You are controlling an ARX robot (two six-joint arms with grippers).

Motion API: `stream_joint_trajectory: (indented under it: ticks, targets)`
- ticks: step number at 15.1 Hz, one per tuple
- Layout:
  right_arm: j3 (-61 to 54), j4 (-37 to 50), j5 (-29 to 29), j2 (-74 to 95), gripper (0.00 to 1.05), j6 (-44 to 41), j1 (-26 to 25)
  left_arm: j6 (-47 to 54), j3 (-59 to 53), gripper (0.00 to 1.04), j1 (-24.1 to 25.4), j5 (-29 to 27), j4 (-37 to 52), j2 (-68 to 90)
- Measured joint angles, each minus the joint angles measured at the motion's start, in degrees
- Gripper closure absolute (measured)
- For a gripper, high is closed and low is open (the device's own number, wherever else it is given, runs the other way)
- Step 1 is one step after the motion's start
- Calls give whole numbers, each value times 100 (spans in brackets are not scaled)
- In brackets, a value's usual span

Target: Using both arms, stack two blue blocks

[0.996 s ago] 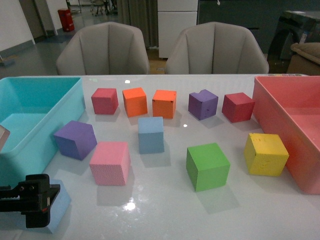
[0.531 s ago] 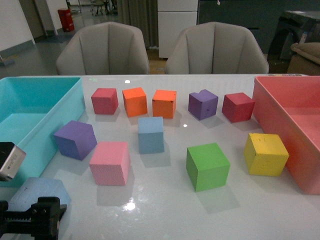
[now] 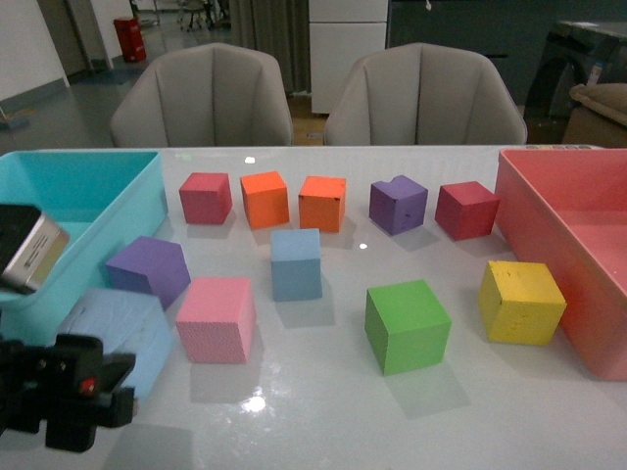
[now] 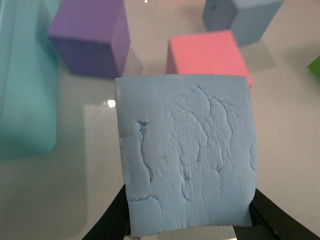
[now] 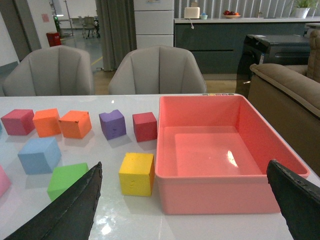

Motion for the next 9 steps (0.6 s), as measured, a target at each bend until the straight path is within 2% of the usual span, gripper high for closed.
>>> stream_joint_trajectory:
  ticks: [1, 2, 3, 6, 9]
  targets:
    - [0, 0, 0, 0, 6, 0, 0, -136, 1045, 65, -798, -398, -479, 223]
    - [0, 0, 0, 0, 6, 0, 0, -367, 1858, 65, -1235, -457, -754, 879]
    - [-2, 0, 0, 0, 6, 0, 0, -424, 2264, 66, -1421, -612, -857, 1228]
    - [-2, 0, 0, 0, 6, 0, 0, -481, 3482, 66, -1735, -872, -1233, 2074]
    - [-2, 0, 0, 0, 6, -2, 0, -472, 4334, 66, -1650, -905, -1589, 2632]
